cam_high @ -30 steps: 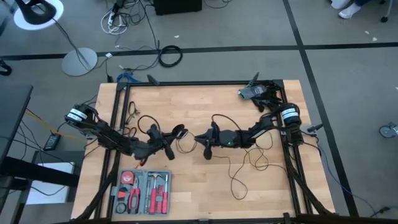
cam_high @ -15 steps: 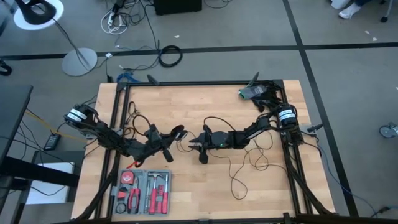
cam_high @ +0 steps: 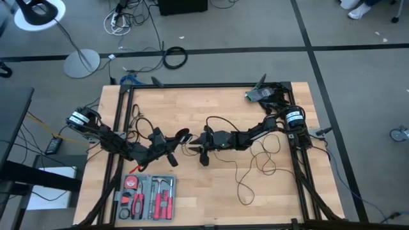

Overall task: Coil cords
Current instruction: Coil the black wire onto the spool

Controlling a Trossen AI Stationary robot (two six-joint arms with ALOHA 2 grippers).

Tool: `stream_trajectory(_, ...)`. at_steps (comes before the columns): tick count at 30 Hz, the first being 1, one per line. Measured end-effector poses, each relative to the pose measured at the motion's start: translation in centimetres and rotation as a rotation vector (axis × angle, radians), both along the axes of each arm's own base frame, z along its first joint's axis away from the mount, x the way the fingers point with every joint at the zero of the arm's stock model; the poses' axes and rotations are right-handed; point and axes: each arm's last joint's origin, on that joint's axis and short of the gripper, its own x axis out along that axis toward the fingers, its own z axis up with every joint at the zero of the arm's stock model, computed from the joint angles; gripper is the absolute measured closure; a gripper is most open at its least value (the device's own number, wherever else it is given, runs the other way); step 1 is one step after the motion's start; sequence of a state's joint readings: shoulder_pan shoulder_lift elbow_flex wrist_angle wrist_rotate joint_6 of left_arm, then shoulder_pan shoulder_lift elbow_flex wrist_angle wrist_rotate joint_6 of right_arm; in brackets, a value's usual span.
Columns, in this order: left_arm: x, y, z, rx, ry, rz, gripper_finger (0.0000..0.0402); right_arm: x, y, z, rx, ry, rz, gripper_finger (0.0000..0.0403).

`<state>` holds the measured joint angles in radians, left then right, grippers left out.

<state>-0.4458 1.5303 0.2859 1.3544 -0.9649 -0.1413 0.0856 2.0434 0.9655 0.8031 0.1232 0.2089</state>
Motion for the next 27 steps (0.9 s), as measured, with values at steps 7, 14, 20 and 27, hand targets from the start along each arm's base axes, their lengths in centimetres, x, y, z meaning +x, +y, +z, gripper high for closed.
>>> stream_trajectory(7,0.0,0.0,0.1,0.0,-0.012,-0.012,0.0401,0.1,-0.8,0.1,0.029,-0.004,-0.019,0.0286)
stream_trajectory(14,-0.1,0.0,0.7,0.017,-0.051,-0.011,0.0401,0.2,-0.9,0.1,0.039,-0.007,0.016,0.029)
stream_trajectory(20,-0.1,0.1,1.0,0.024,-0.07,-0.007,0.0401,0.2,-1.2,0.1,0.044,-0.007,0.023,0.029)
stream_trajectory(27,0.2,0.3,1.3,0.022,-0.08,-0.003,0.0401,0.4,-1.0,0.3,0.06,-0.003,0.092,0.029)
